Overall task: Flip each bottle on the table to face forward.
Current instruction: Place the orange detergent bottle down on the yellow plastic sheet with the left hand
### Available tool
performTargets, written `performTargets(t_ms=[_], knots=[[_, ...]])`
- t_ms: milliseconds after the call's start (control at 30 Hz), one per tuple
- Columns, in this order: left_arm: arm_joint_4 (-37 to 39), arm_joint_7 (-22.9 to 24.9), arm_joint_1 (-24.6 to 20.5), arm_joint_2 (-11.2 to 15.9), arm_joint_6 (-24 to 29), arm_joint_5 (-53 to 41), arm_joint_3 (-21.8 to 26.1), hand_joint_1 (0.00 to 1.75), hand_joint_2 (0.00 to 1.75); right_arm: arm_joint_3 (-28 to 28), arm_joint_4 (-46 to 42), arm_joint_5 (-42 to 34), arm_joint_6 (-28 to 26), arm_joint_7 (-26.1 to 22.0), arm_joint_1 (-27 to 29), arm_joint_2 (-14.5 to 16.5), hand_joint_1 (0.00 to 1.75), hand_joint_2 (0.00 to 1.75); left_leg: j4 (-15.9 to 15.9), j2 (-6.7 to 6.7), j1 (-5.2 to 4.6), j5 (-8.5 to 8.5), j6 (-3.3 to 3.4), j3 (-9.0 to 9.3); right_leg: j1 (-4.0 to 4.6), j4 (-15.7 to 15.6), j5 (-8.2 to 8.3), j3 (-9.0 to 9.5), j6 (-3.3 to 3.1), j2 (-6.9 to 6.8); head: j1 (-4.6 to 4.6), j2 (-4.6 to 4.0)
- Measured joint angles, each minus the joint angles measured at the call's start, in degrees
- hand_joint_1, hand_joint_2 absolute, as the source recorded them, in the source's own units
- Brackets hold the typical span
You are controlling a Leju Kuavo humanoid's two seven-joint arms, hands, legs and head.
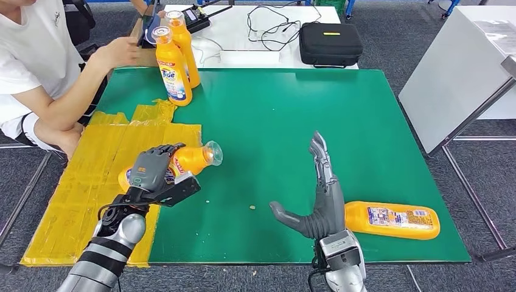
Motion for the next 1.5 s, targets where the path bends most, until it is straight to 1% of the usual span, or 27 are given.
performTargets(t_ms=[167,300,333,433,467,600,667,867,1100,1167,1267,1367,1433,1500], knots=[[5.55,2.51,-2.4,-0.07,2.06,-7.13,-0.32,1.75,1.75,0.17,-0.02,-0.56,0.24,0.42,-0.55,0.03,0.0,1.75,0.0,0.02,0.0,0.0,0.0,0.0,0.0,0.0,0.0,0.0,0.0,0.01,-0.01,0.0],[10.35,3.9,-3.52,-0.51,3.48,-9.65,-0.6,1.75,1.75,0.77,0.04,-0.81,0.26,0.8,-0.76,0.07,0.0,1.75,0.0,0.02,0.0,0.01,-0.01,0.0,0.0,0.01,0.0,0.0,0.0,0.01,-0.01,0.0],[11.55,4.08,-3.75,-0.68,3.83,-9.93,-0.6,1.65,1.75,1.01,0.1,-0.82,0.27,0.9,-0.83,0.08,0.0,1.75,0.0,0.02,0.0,0.01,-0.01,0.0,0.0,0.01,0.0,-0.01,0.0,0.01,-0.01,0.0],[14.31,4.53,-4.23,-1.17,5.0,-10.55,-0.61,0.36,1.75,1.64,0.33,-0.86,0.32,1.06,-1.07,0.11,0.0,1.75,0.0,0.02,0.0,0.01,-0.01,-0.01,0.0,0.01,0.0,-0.01,0.0,0.0,0.0,0.0],[14.97,4.92,-4.33,-1.31,5.55,-11.06,-0.61,0.02,1.75,1.78,0.39,-0.87,0.33,1.1,-1.13,0.12,0.0,1.75,0.0,0.01,0.0,0.01,-0.01,-0.01,0.0,0.01,0.0,-0.01,0.0,0.0,0.0,0.0],[17.67,7.65,-4.89,-1.77,9.08,-15.07,-0.62,0.0,1.75,2.2,0.72,-0.85,0.4,1.51,-1.37,0.13,0.0,1.75,0.0,0.01,0.0,0.01,-0.01,-0.03,0.0,0.0,0.0,-0.02,0.0,0.0,0.0,0.0],[18.96,8.45,-5.27,-1.9,10.01,-16.58,-0.62,0.0,1.75,2.37,0.91,-0.85,0.52,1.65,-1.49,0.13,0.0,1.75,0.0,0.01,0.0,0.01,-0.01,-0.03,0.0,0.0,0.0,-0.02,0.0,0.0,0.0,0.0],[21.74,8.97,-5.87,-2.36,11.71,-19.12,-0.62,0.0,1.75,2.51,1.52,-1.07,0.85,2.01,-1.74,0.13,0.0,1.75,0.0,0.01,0.0,0.01,-0.01,-0.03,0.0,0.01,0.0,-0.01,0.0,0.0,-0.01,0.0],[21.98,8.88,-5.34,-3.62,13.38,-20.32,-0.61,0.0,1.75,2.5,2.28,-1.29,0.9,2.55,-1.74,0.13,0.0,1.75,0.0,0.01,0.0,0.0,-0.01,-0.05,0.0,0.0,0.0,-0.01,0.0,0.0,0.0,0.0],[21.29,7.36,-4.56,-3.95,14.2,-18.52,-0.56,0.0,1.75,2.48,2.5,-1.16,0.85,2.8,-1.72,0.13,0.0,1.75,0.0,0.01,0.0,0.0,-0.01,-0.05,0.0,0.0,0.0,-0.02,0.0,0.0,-0.01,0.0],[18.2,2.28,-2.36,-4.6,15.79,-12.49,-0.37,0.0,1.75,2.45,2.67,-0.42,0.25,3.1,-1.59,0.11,0.0,1.75,0.0,0.01,0.0,0.0,-0.01,-0.05,0.0,0.0,-0.01,-0.03,0.0,0.0,-0.01,0.0],[14.26,-1.3,-0.04,-5.15,15.89,-7.55,-0.25,0.0,1.75,2.41,2.69,0.37,-0.51,3.23,-1.25,0.07,0.0,1.75,0.0,0.01,0.0,-0.02,-0.01,-0.06,0.0,-0.01,-0.01,-0.04,0.0,0.0,-0.01,0.0],[10.82,-4.57,1.81,-5.49,15.31,-2.19,-0.03,0.0,1.75,2.37,2.69,1.73,-1.48,3.62,-0.91,-0.01,0.0,1.75,0.0,0.02,0.0,-0.03,-0.02,-0.06,0.0,-0.01,-0.01,-0.06,0.0,0.01,-0.02,0.0],[6.03,-8.54,4.28,-5.94,14.08,5.09,0.15,0.0,1.75,2.22,2.69,4.04,-2.88,4.37,-0.39,-0.26,0.0,1.75,0.0,0.02,0.0,-0.03,-0.02,-0.07,0.0,-0.01,-0.01,-0.06,0.0,0.01,-0.02,0.0]])
